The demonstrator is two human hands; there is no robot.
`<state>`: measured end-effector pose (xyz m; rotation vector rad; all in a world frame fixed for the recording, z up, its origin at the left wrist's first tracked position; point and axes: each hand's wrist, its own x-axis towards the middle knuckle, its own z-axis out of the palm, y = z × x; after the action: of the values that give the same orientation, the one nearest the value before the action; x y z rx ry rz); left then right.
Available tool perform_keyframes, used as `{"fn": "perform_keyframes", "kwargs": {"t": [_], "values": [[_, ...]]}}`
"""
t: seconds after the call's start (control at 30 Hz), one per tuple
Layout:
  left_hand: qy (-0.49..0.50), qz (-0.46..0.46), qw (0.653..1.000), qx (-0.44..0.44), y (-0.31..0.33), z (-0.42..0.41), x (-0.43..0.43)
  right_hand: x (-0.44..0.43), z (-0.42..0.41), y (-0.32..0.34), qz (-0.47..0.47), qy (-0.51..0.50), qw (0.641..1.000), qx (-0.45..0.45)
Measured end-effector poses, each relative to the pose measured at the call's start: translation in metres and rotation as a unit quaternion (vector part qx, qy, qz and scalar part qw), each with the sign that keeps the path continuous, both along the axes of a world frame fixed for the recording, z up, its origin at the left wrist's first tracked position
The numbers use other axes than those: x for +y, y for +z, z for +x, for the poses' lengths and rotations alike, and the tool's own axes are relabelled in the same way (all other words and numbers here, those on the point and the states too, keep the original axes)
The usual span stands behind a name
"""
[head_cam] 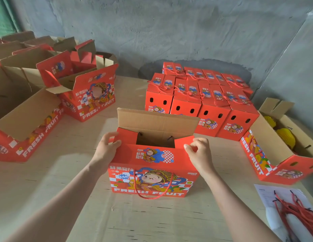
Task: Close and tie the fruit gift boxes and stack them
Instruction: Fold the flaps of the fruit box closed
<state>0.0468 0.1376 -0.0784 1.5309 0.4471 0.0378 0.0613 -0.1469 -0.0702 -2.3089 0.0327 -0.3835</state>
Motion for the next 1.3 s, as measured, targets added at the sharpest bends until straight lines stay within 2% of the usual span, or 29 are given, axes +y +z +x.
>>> {"fn": "perform_keyframes", "kwargs": {"t": [0.13, 0.23, 0.3, 0.43, 0.53, 0.6, 0.67, 0.73, 0.83, 1.0, 1.1, 1.17, 1.3], "values": [[-0.003, -0.008, 1.0, 0.027, 0.002, 0.006, 0.002, 0.0, 0.003, 0.001, 0.011, -0.007, 1.0, 0.026], [-0.032, -0.003, 0.995, 0.099, 0.005, 0.011, 0.003, 0.002, 0.006, 0.0, 0.021, -0.005, 0.998, 0.067], [-0.052, 0.012, 0.989, 0.136, 0.011, 0.013, 0.002, 0.002, 0.009, 0.0, -0.001, -0.001, 0.995, 0.102], [-0.086, 0.028, 0.985, 0.146, 0.016, 0.012, 0.003, -0.001, 0.02, 0.009, -0.042, 0.011, 0.985, 0.168], [-0.092, 0.013, 0.987, 0.132, 0.016, 0.009, 0.001, 0.007, 0.024, 0.013, -0.041, 0.012, 0.99, 0.136], [-0.075, 0.034, 0.991, 0.11, 0.015, 0.009, -0.001, 0.011, 0.024, 0.009, -0.019, -0.003, 0.995, 0.101], [-0.056, 0.124, 0.989, 0.056, 0.013, 0.009, -0.004, 0.01, 0.023, 0.006, 0.022, -0.006, 0.997, 0.07], [-0.063, 0.231, 0.971, -0.016, 0.012, 0.008, -0.005, 0.005, 0.021, 0.005, 0.06, 0.002, 0.998, 0.033], [-0.077, 0.32, 0.94, -0.088, 0.009, 0.008, -0.005, 0.003, 0.017, 0.005, 0.074, 0.012, 0.997, 0.002], [-0.039, 0.305, 0.941, -0.14, 0.004, 0.006, -0.005, -0.002, 0.01, 0.005, 0.103, 0.03, 0.994, 0.029], [-0.014, 0.312, 0.938, -0.149, -0.001, 0.006, -0.004, -0.014, -0.007, 0.001, 0.12, 0.135, 0.98, 0.084], [-0.039, 0.306, 0.94, -0.144, -0.002, 0.006, -0.001, -0.02, -0.014, -0.002, 0.117, 0.188, 0.97, 0.1], [-0.151, 0.267, 0.947, -0.097, -0.001, 0.001, 0.006, -0.022, -0.013, -0.009, 0.11, 0.172, 0.974, 0.095]]}}
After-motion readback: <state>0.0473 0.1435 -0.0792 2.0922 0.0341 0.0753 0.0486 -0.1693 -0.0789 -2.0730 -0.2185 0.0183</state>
